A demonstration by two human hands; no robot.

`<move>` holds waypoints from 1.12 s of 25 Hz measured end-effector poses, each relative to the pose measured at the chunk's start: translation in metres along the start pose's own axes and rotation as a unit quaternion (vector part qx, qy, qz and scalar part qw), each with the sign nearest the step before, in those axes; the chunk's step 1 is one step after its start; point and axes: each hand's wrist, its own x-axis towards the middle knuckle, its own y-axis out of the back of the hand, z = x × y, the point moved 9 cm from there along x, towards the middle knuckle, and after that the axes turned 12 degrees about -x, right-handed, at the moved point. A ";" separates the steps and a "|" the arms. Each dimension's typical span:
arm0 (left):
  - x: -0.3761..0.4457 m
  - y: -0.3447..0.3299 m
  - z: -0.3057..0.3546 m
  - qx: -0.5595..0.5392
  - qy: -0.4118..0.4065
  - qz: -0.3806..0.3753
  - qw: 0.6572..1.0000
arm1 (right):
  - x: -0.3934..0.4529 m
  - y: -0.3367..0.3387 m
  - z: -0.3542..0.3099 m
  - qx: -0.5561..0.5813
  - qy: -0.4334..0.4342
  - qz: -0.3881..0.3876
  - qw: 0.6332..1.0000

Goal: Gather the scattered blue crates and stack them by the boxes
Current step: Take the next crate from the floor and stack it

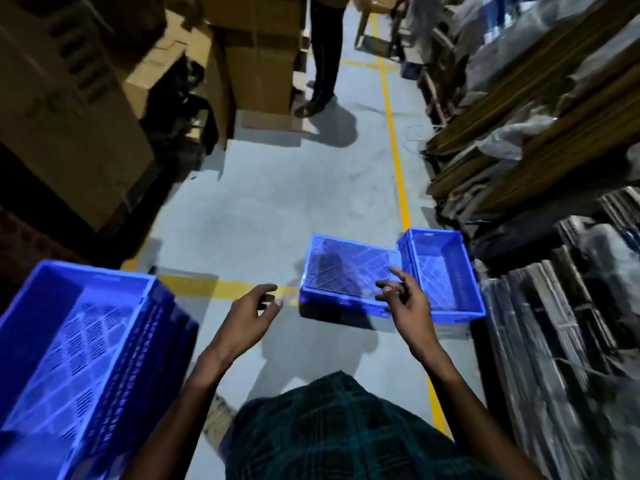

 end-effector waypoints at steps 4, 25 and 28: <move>0.034 -0.094 0.080 -0.037 -0.066 -0.012 0.997 | 0.017 0.093 0.034 -0.030 -0.009 0.103 0.994; 0.336 -0.545 0.132 0.163 -0.020 -0.365 0.916 | 0.187 0.208 0.387 0.201 -0.473 0.284 0.809; 0.397 -0.598 0.075 0.188 0.012 -0.346 0.919 | 0.238 0.173 0.493 0.143 -0.498 0.178 0.836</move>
